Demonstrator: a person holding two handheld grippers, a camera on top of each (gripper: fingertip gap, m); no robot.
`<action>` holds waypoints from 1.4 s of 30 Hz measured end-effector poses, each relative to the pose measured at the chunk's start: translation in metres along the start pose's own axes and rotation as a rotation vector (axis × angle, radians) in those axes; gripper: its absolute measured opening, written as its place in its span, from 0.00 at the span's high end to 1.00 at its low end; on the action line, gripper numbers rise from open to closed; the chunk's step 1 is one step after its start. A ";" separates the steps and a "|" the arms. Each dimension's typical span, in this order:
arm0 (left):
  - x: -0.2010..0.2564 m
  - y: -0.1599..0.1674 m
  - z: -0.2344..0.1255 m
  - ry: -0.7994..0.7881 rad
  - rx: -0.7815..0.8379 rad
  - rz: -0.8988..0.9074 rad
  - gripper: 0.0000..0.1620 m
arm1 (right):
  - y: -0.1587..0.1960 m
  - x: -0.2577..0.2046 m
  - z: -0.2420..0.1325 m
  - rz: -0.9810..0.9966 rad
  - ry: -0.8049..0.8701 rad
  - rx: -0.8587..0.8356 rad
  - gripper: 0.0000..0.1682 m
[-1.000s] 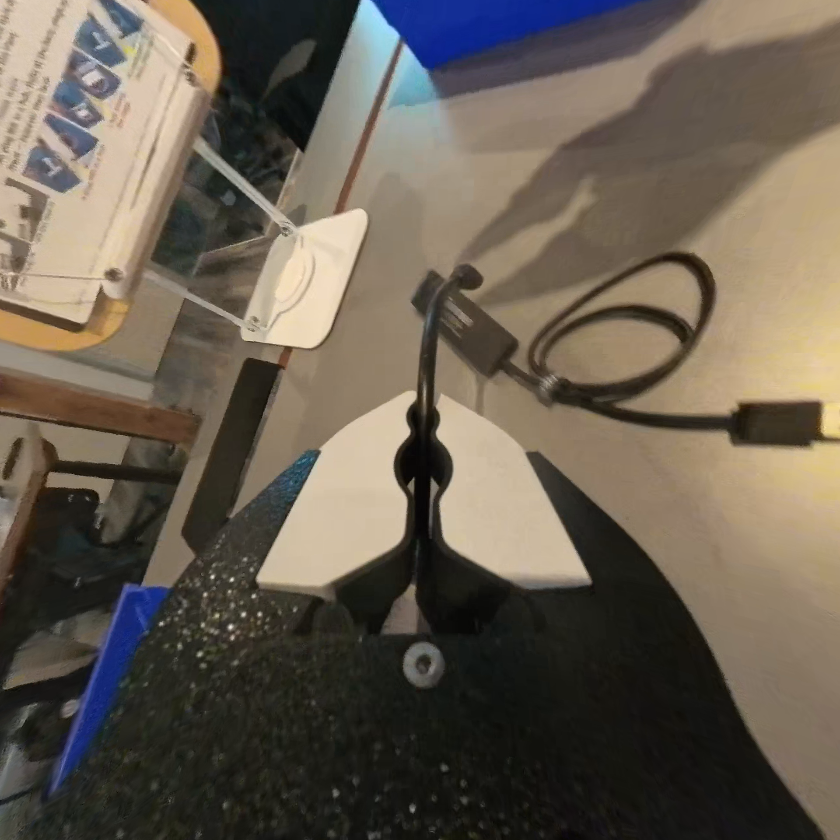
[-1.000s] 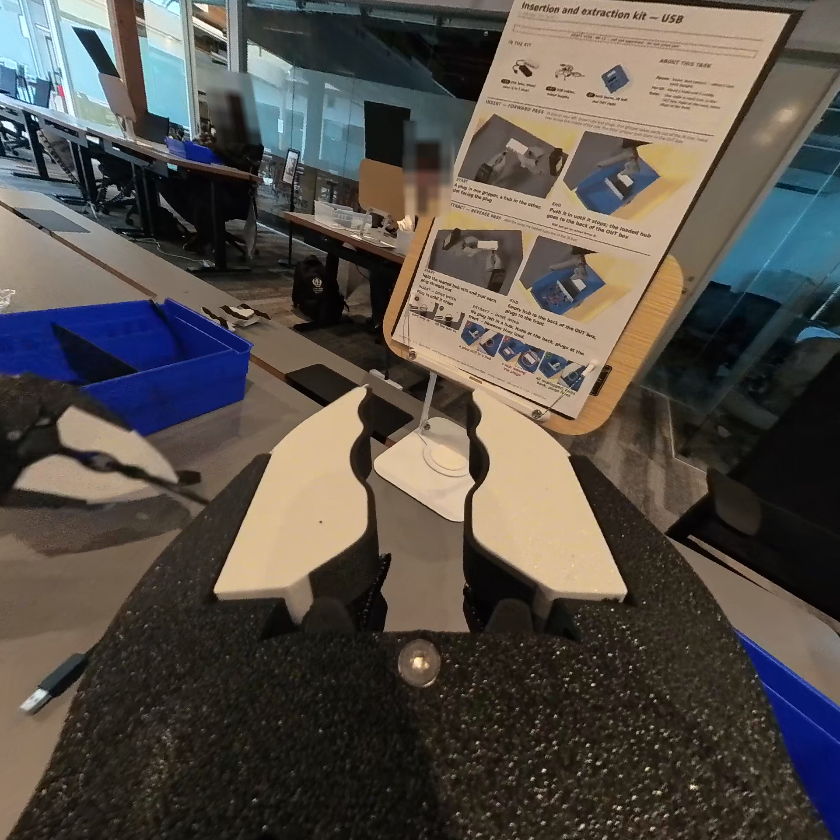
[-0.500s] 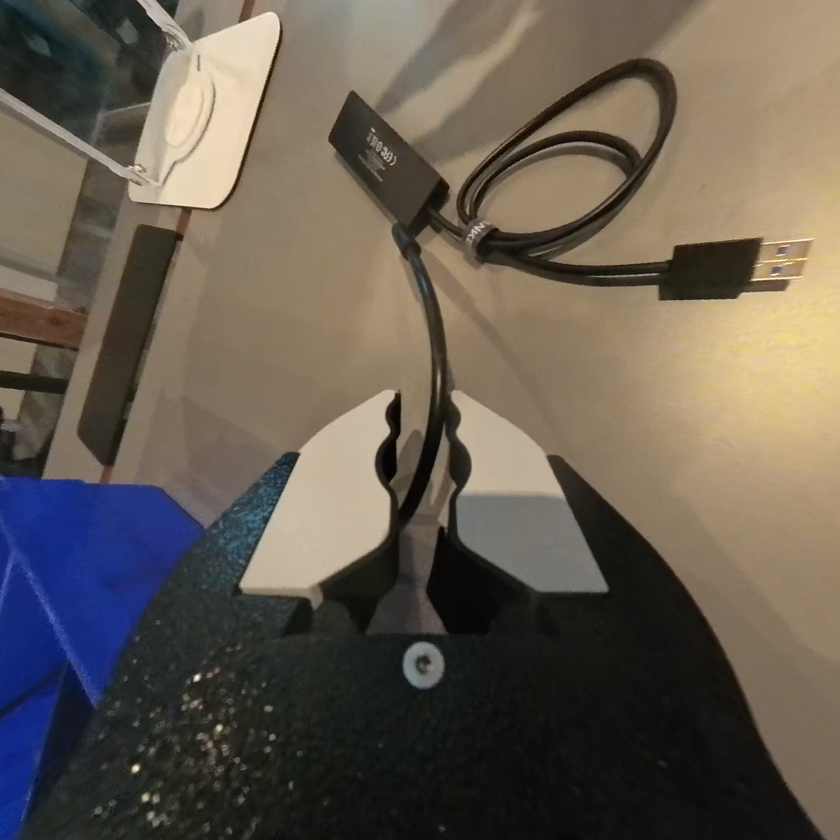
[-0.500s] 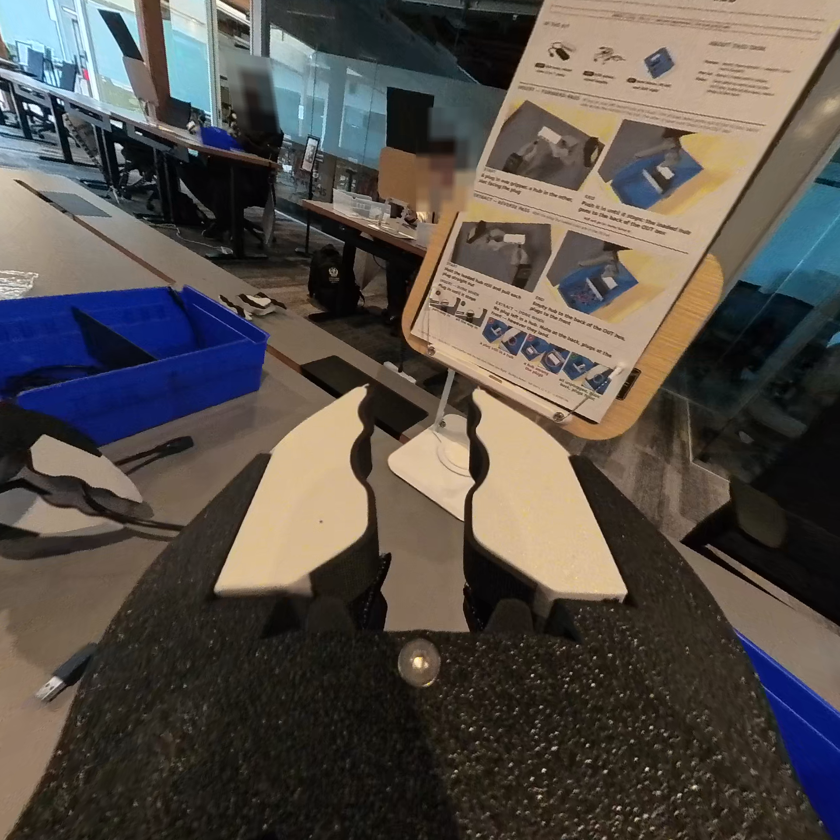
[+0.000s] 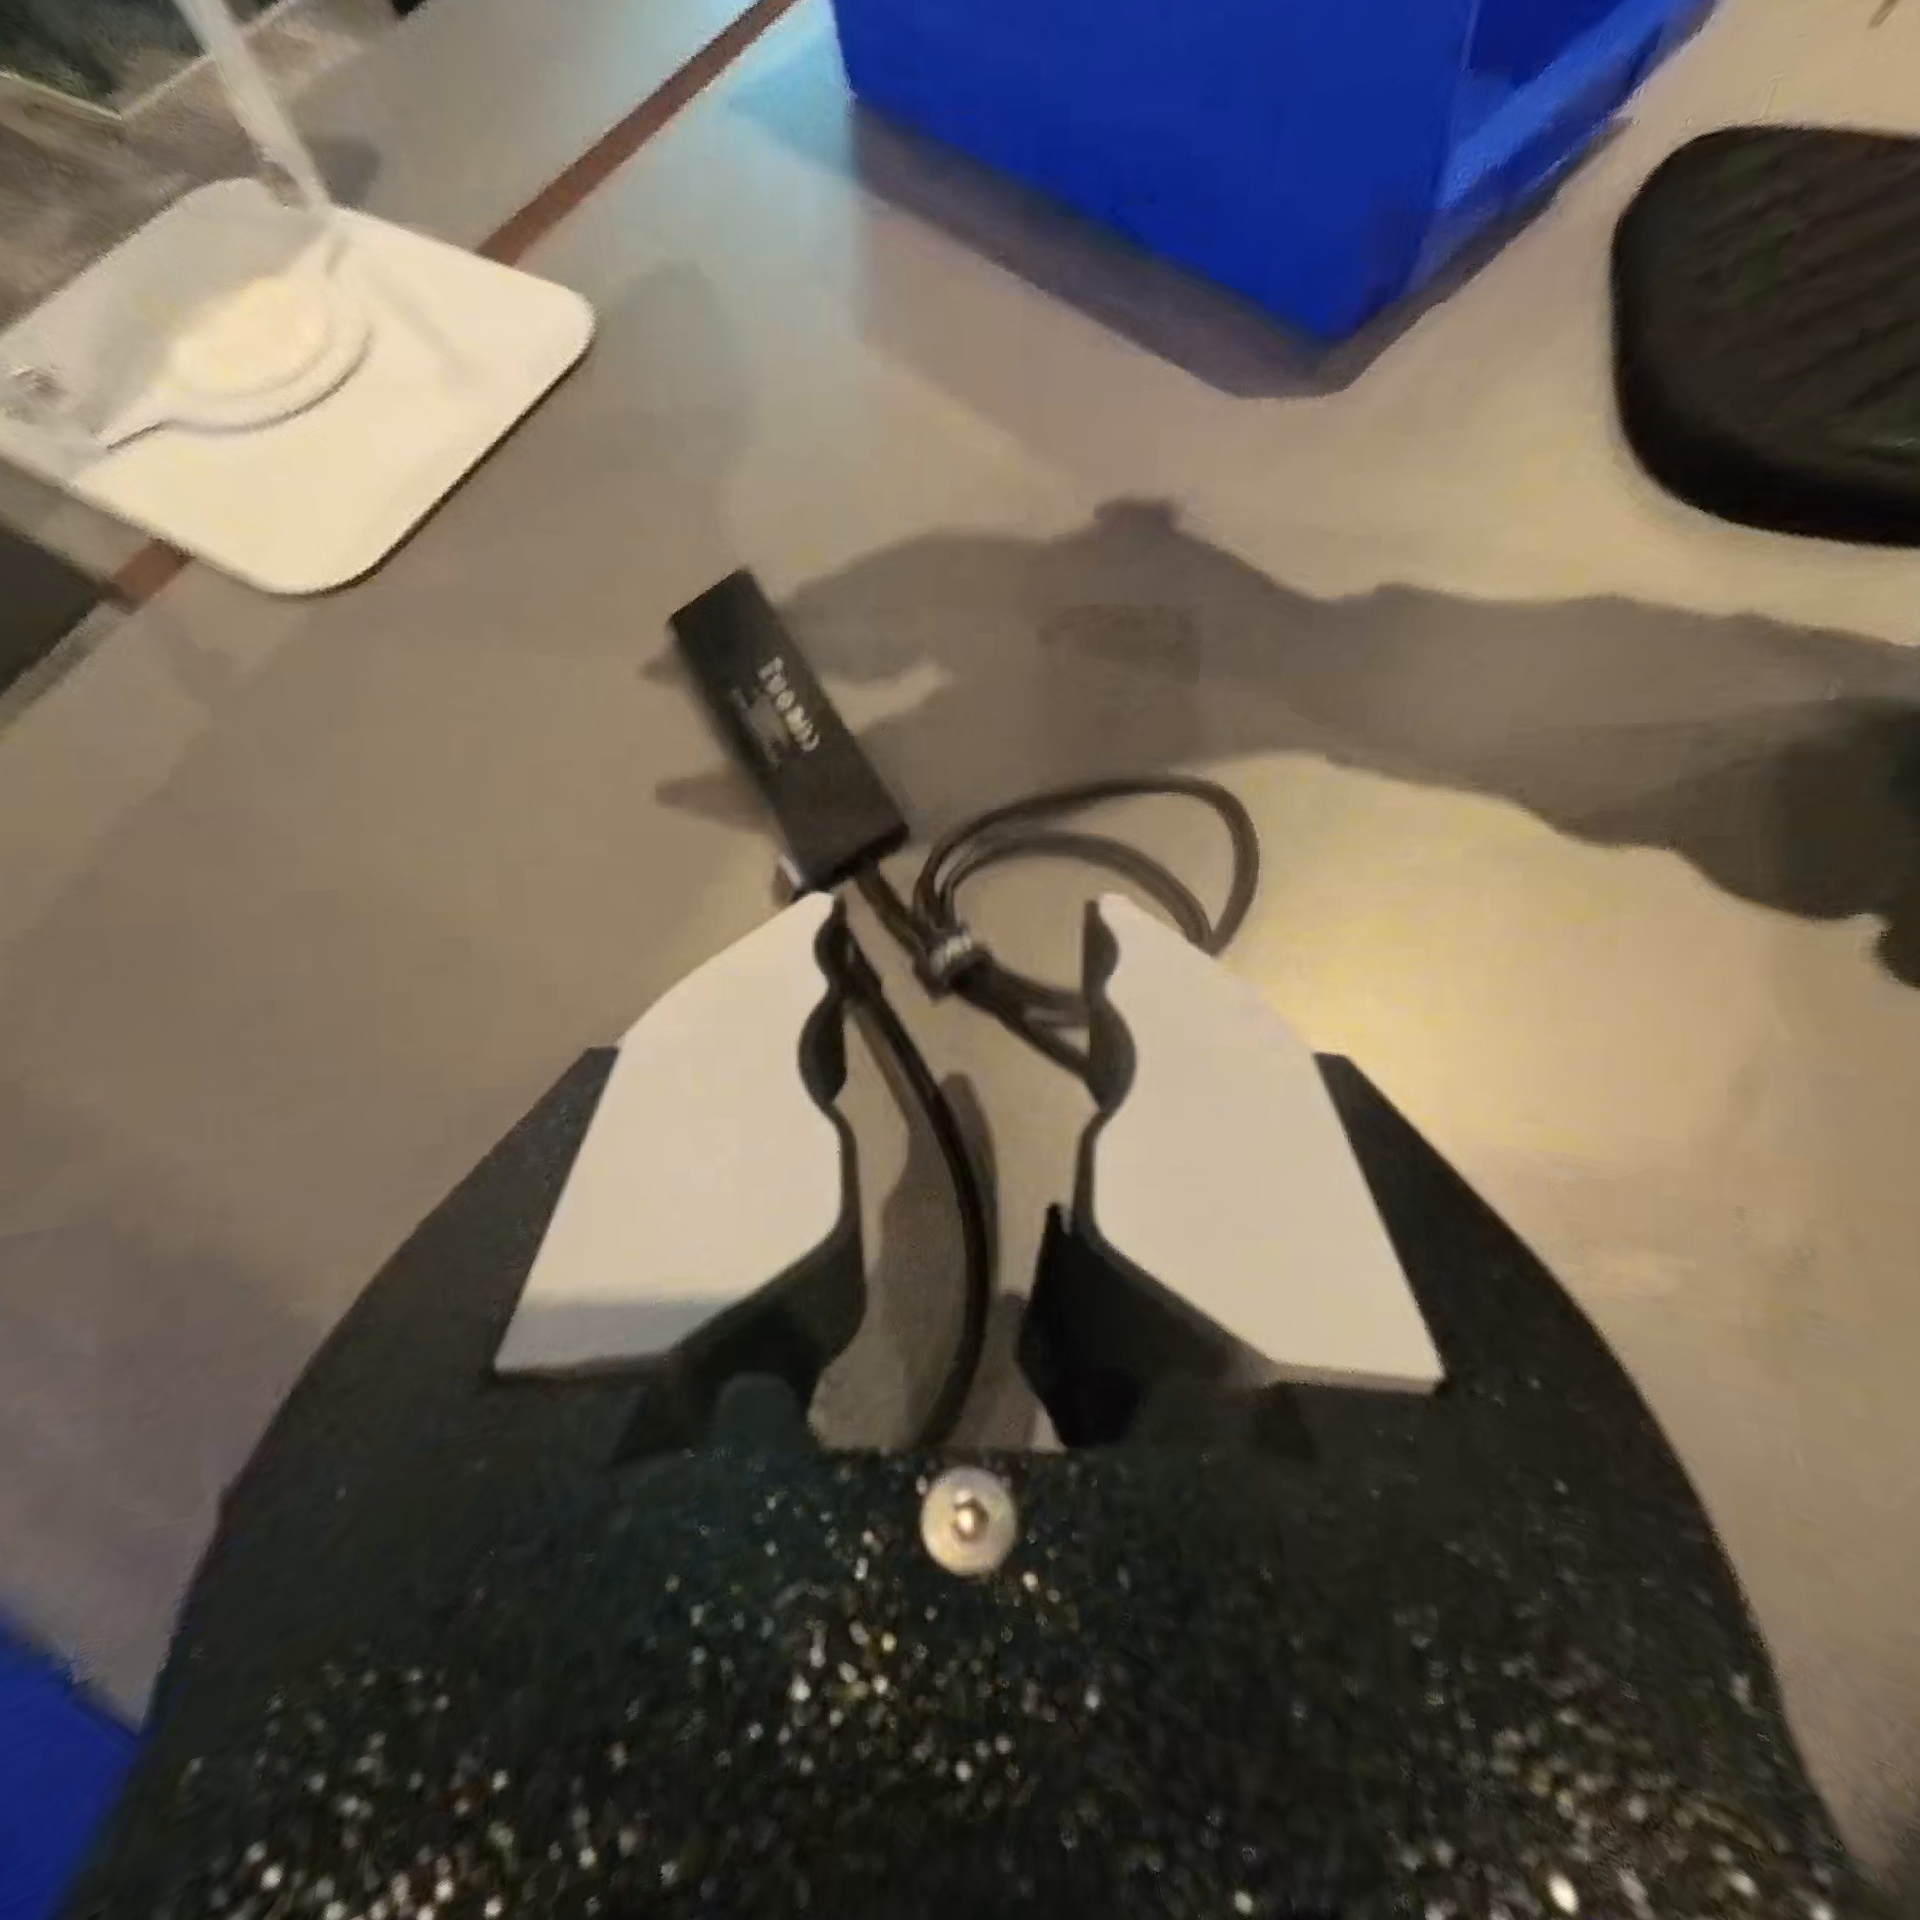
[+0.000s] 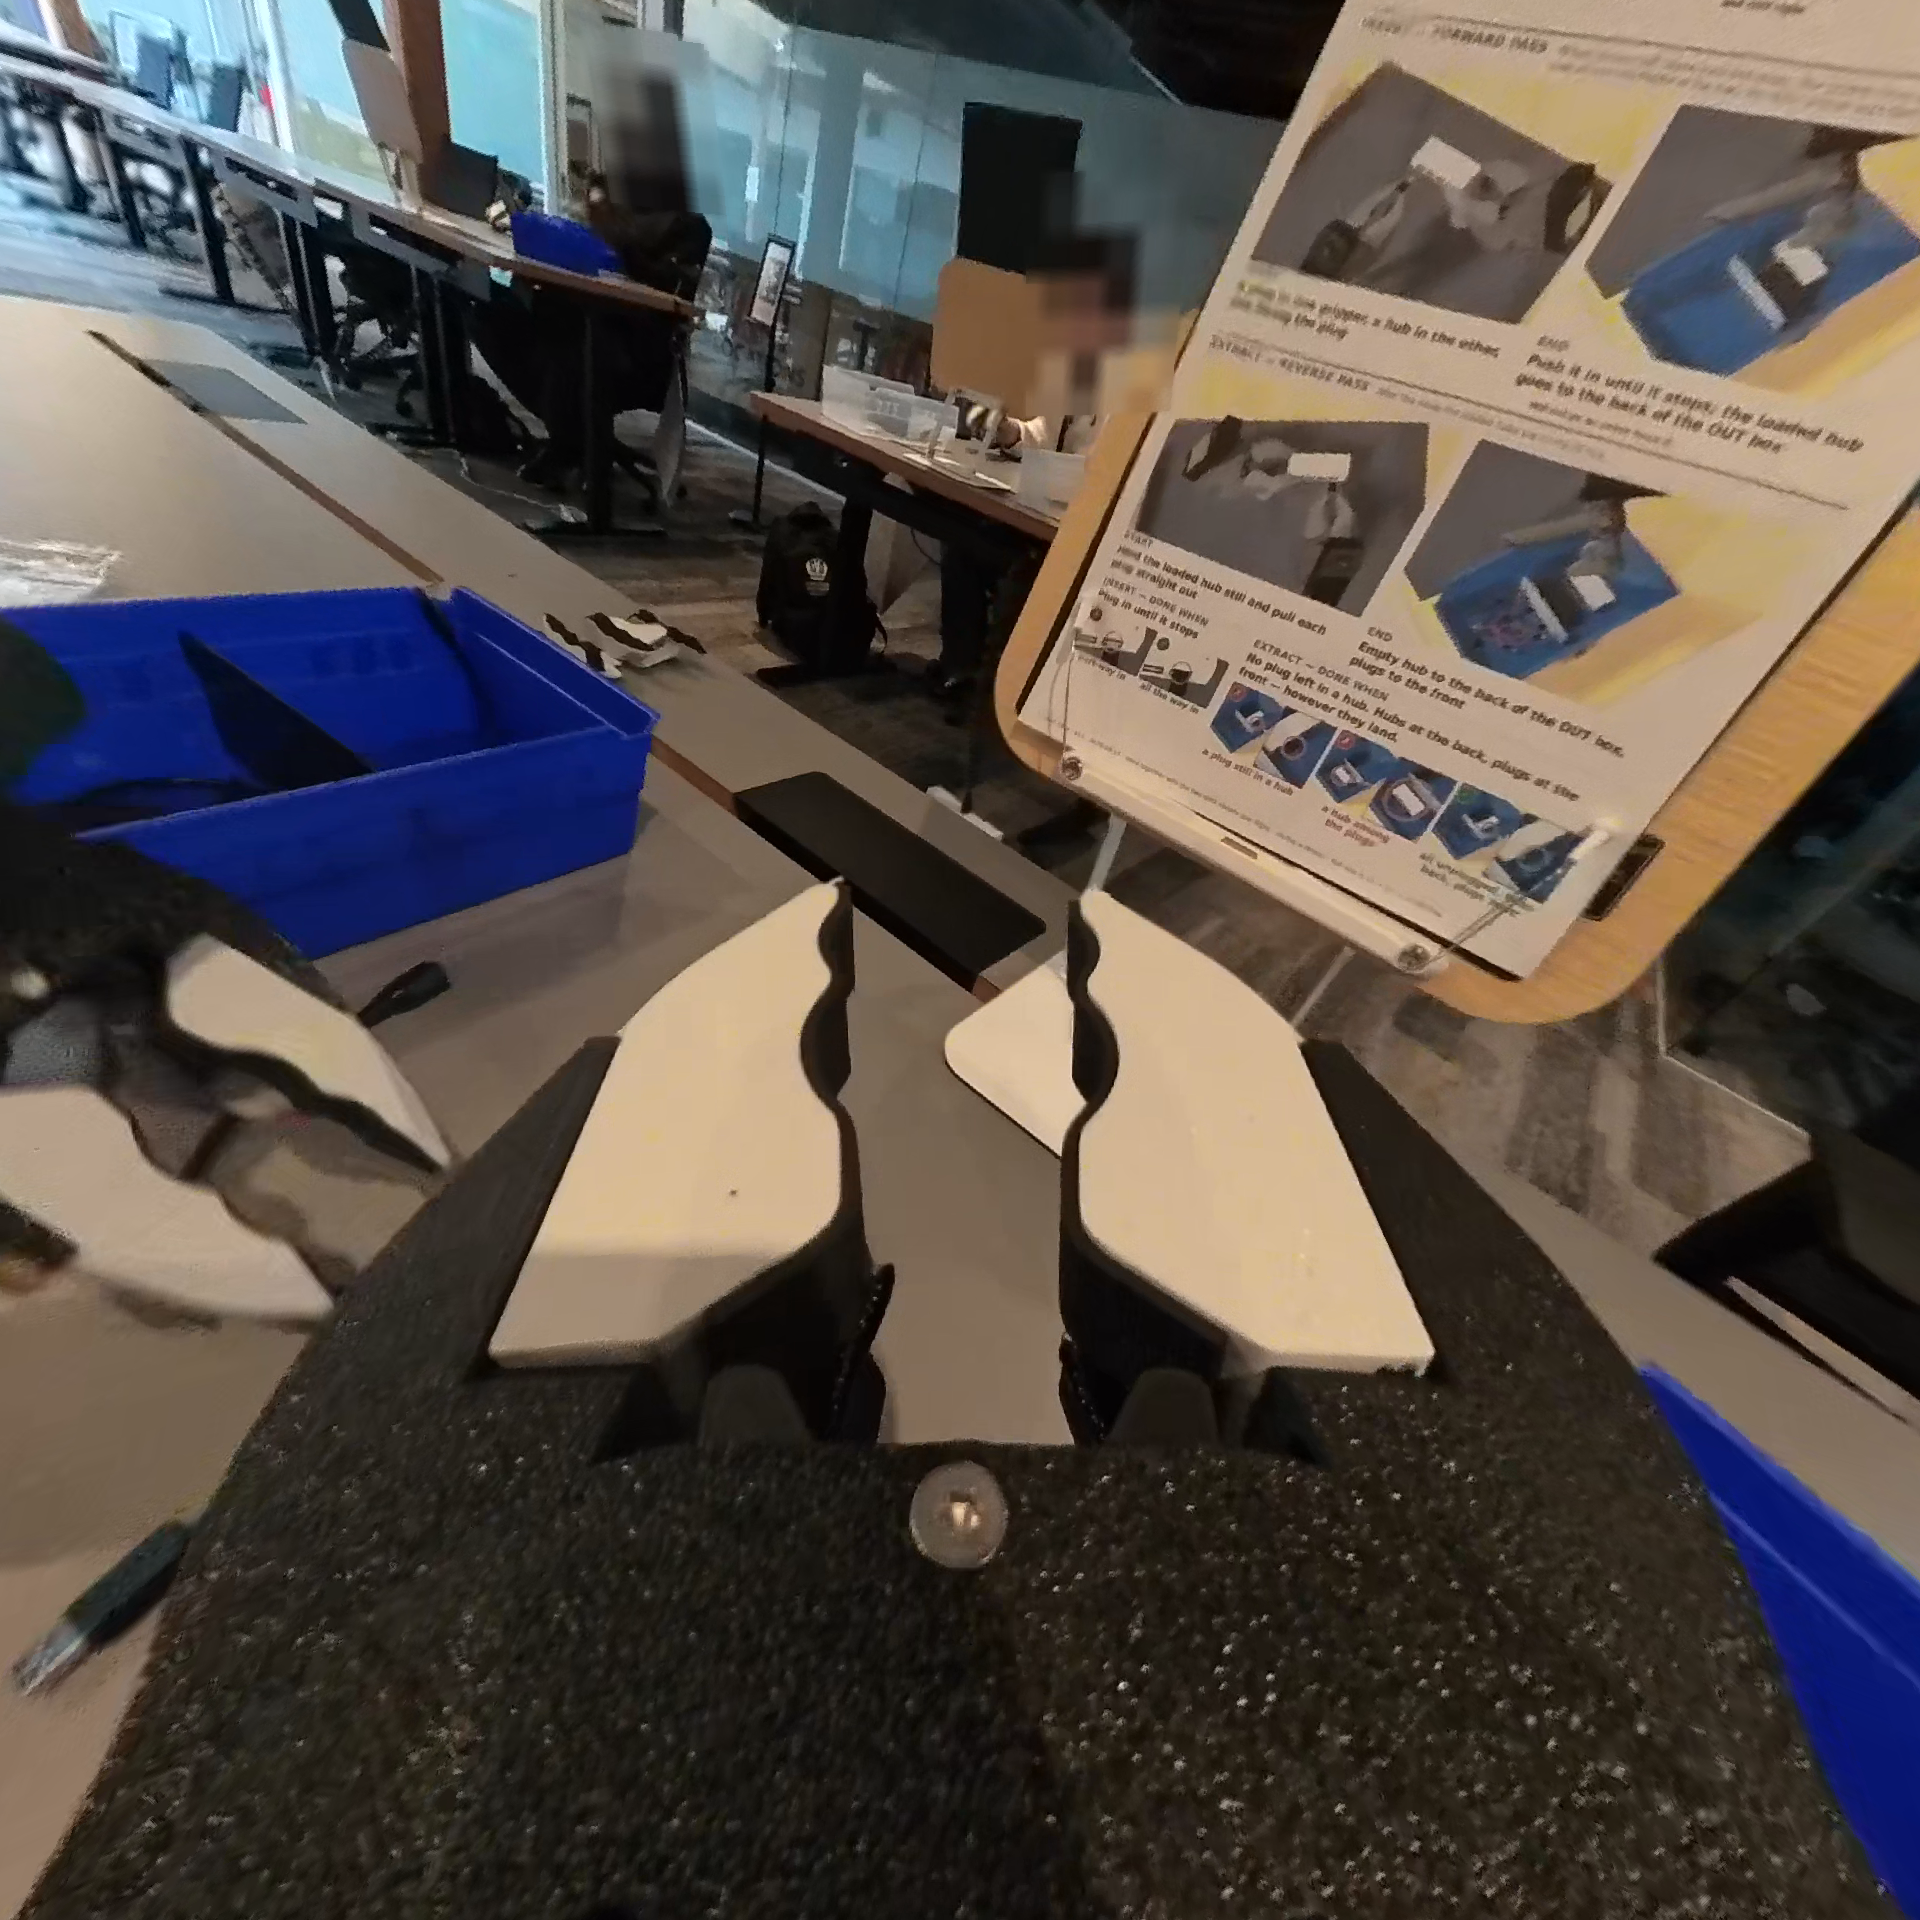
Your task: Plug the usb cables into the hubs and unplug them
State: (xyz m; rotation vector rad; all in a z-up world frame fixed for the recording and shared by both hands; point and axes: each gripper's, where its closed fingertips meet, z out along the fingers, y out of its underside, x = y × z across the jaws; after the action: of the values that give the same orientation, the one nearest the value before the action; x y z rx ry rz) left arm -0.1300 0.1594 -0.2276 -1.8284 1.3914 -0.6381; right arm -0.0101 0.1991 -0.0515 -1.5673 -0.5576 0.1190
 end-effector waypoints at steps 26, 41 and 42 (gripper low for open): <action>-0.042 0.018 0.108 -0.181 -0.486 -0.169 0.75 | 0.142 -0.042 0.031 0.166 0.098 -0.151 0.77; -0.057 -0.028 0.078 -0.319 0.001 0.021 0.79 | 0.136 -0.043 0.031 0.567 -0.077 -0.007 0.76; -0.058 -0.036 0.072 -0.333 0.066 0.033 0.79 | 0.133 -0.044 0.030 0.613 -0.098 0.021 0.74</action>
State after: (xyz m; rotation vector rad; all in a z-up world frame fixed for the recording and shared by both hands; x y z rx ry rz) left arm -0.0715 0.2383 -0.2398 -1.7608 1.1617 -0.3381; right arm -0.0246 0.2117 -0.1932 -1.6741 -0.1326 0.6647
